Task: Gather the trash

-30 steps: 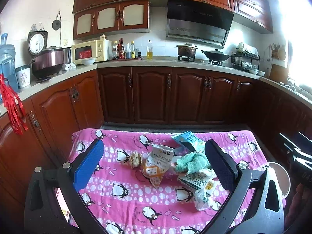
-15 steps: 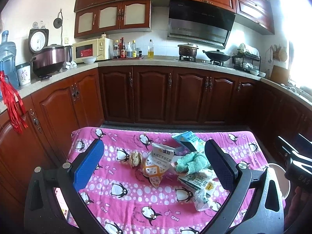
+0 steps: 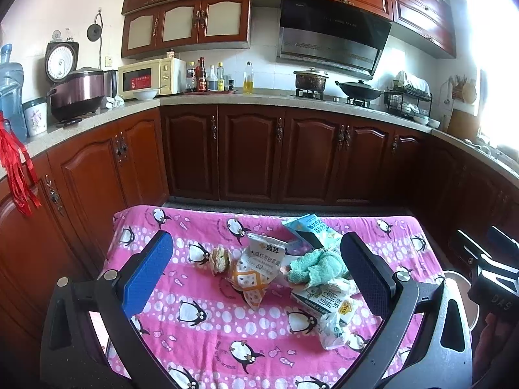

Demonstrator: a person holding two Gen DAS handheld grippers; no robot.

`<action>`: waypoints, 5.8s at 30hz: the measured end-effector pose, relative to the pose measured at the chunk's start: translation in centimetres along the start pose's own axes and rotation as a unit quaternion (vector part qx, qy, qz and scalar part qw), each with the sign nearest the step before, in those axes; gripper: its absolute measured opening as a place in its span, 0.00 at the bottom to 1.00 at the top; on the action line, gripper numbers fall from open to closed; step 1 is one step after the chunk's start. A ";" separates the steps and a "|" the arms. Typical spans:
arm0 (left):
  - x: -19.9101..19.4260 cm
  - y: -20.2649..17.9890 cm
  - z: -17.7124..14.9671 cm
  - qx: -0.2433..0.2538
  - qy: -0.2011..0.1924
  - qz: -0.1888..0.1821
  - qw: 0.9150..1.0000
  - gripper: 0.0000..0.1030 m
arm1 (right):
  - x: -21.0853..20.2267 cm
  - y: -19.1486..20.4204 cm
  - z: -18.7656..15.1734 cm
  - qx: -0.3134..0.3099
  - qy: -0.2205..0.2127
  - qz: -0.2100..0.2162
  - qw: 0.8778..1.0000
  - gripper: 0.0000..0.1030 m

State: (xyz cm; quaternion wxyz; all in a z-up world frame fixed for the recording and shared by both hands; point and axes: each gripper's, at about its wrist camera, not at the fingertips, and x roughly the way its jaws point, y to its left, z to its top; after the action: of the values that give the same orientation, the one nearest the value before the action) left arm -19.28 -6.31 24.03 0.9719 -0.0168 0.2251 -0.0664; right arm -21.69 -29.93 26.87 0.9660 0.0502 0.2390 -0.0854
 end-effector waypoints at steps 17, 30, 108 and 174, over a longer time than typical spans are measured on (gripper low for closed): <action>1.3 0.1 -0.4 -0.006 0.015 -0.014 1.000 1.00 | 1.1 -0.1 -0.2 0.002 0.008 -0.005 1.000 1.00; 1.8 0.2 -0.6 -0.006 0.022 -0.020 1.000 1.00 | 1.8 -0.4 -0.3 -0.002 0.015 -0.006 1.000 1.00; 31.5 5.1 -3.4 0.023 0.321 -0.268 0.908 0.31 | 30.5 1.7 -7.1 0.169 0.347 0.276 0.880 0.68; 14.3 -26.6 -5.2 0.058 0.188 -0.222 0.955 0.63 | 10.1 -33.8 -11.7 0.131 0.221 -0.117 0.959 0.77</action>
State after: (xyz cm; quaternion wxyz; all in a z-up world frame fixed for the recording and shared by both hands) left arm -12.08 -34.58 14.85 0.8721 0.0031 0.3904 -0.2950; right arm -24.57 -62.91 9.92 0.8572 0.1657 0.4373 -0.2157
